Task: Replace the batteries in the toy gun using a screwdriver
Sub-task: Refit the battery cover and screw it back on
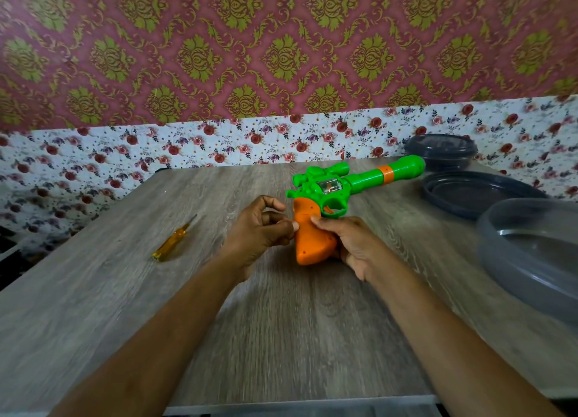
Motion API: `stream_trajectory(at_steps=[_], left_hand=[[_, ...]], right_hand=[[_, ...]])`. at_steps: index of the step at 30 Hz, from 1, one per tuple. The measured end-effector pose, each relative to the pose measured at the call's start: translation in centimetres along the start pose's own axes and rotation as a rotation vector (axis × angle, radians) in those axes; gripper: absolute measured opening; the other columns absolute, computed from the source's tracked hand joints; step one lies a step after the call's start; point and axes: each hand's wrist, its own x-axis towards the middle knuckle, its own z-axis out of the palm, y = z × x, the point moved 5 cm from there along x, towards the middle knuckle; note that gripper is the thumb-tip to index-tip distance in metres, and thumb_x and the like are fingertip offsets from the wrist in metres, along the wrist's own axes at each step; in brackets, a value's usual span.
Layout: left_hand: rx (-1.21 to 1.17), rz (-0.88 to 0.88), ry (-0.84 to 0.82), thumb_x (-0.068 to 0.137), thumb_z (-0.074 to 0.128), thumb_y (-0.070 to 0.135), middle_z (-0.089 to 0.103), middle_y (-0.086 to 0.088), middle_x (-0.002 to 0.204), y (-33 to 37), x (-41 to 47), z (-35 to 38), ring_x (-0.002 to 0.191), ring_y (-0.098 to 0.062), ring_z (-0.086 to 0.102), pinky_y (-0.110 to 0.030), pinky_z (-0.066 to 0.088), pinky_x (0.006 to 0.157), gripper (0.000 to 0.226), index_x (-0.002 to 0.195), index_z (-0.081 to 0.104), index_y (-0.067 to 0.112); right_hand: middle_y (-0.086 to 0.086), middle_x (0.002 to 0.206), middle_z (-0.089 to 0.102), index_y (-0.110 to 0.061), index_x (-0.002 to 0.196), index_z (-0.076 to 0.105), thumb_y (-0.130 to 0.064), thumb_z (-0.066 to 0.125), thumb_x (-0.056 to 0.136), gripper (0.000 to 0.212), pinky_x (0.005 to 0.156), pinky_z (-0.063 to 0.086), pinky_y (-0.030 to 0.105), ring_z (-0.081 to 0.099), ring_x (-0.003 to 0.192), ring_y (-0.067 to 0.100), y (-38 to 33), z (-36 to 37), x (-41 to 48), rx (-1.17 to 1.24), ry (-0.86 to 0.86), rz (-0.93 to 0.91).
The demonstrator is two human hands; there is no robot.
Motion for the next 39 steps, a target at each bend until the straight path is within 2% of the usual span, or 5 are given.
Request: stream_trajectory(at_steps=[8,13,19,30,39], left_hand=[[-0.044,-0.065,0.017,0.086,0.061,0.004,0.054,0.004,0.057,0.5,0.0,-0.5,0.049,-0.007,0.049,-0.017,0.041,0.046,0.016,0.083,0.052,0.016],[0.946,0.255,0.422,0.083,0.064,0.015,0.063,0.004,0.078,3.0,-0.3,-5.5,0.071,-0.013,0.059,-0.03,0.051,0.062,0.006,0.081,0.06,0.017],[1.436,-0.224,0.598,0.088,0.058,0.031,0.054,-0.016,0.123,2.1,-1.2,-11.6,0.118,-0.035,0.046,-0.043,0.039,0.094,0.031,0.113,0.059,0.013],[1.273,-0.393,0.561,0.085,0.063,0.025,0.059,-0.012,0.094,0.0,-0.8,-13.8,0.089,-0.03,0.059,-0.033,0.047,0.068,0.024,0.1,0.055,0.009],[0.598,0.434,0.625,0.08,0.071,0.009,0.061,0.008,0.081,4.7,-1.3,-8.6,0.07,0.001,0.06,-0.012,0.052,0.066,0.027,0.097,0.053,0.019]], right_hand=[[0.014,0.111,0.066,-0.003,0.117,0.059,-0.018,0.069,0.078,0.043,0.098,0.046,0.049,0.062,0.102,0.028,-0.1,0.2,-0.2,0.001,-0.007,-0.006],[0.012,0.108,0.065,-0.007,0.114,0.06,-0.014,0.065,0.081,0.034,0.092,0.047,0.043,0.061,0.097,0.024,-0.2,0.3,-0.3,-0.005,-0.037,-0.023],[0.014,0.109,0.065,-0.009,0.109,0.063,-0.017,0.065,0.081,0.028,0.094,0.045,0.043,0.06,0.096,0.024,-0.2,0.4,-0.5,-0.06,-0.035,-0.028],[0.015,0.113,0.06,0.0,0.119,0.056,-0.005,0.058,0.086,0.034,0.074,0.048,0.028,0.059,0.079,0.013,-0.8,0.7,-1.2,0.06,-0.061,-0.054],[0.01,0.101,0.065,-0.01,0.111,0.059,-0.013,0.064,0.083,0.029,0.078,0.049,0.035,0.061,0.084,0.02,-0.4,0.2,-0.9,-0.004,-0.017,-0.04]])
